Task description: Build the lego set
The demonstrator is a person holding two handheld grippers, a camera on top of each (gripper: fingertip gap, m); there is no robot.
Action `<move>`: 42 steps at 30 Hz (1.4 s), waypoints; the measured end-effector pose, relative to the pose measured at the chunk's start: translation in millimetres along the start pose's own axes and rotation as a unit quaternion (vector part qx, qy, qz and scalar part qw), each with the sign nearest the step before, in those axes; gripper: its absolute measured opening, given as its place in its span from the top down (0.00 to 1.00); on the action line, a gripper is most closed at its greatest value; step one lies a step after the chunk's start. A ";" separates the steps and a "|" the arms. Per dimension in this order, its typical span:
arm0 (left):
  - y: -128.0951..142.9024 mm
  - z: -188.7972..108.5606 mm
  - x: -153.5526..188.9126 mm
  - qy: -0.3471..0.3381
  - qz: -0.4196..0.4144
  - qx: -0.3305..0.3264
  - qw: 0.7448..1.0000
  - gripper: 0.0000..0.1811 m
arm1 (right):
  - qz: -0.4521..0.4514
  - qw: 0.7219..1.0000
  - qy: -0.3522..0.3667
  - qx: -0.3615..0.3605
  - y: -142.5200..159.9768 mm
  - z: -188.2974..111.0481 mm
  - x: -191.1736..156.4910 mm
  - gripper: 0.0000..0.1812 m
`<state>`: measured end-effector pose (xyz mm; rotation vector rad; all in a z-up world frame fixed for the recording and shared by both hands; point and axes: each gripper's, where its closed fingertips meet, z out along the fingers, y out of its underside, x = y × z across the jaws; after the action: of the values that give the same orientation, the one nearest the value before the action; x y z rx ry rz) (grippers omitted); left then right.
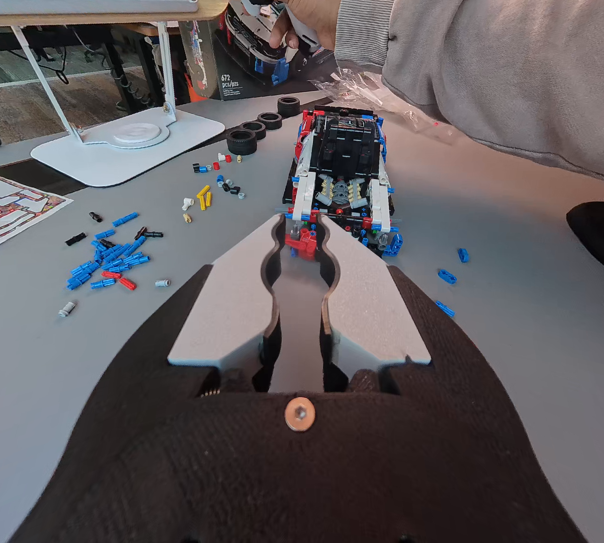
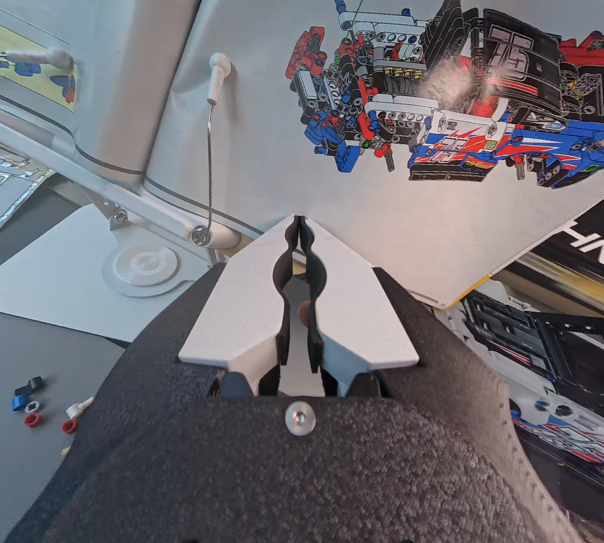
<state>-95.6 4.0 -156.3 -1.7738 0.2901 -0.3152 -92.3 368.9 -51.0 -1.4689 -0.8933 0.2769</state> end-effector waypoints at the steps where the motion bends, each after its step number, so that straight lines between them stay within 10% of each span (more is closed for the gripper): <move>1: 0.3 0.4 0.8 0.002 0.001 -0.001 1.000 0.91 | -0.004 1.000 0.000 0.001 0.3 1.7 0.9 1.00; 21: 3.2 -0.4 -8.9 -0.015 -0.004 -0.003 1.000 0.91 | 0.011 1.000 -0.010 0.008 -3.7 18.7 9.3 1.00; 30: 1.9 -3.5 -17.2 -0.032 -0.013 0.003 0.999 0.91 | 0.066 0.983 -0.135 0.101 -28.5 -148.2 -32.4 0.97; 36: 2.9 -1.8 -17.0 -0.036 -0.009 0.002 0.999 0.90 | 0.147 0.971 -0.174 0.078 27.0 -270.9 -70.0 0.97; 42: -5.4 -4.7 -18.0 -0.054 0.009 0.022 0.998 0.89 | 0.130 0.972 -0.148 0.126 69.9 -312.4 -95.5 0.95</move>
<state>-114.0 7.5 -151.0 -1.7376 0.2207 -0.2101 75.8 85.3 -105.3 -1.3228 -0.8638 0.7926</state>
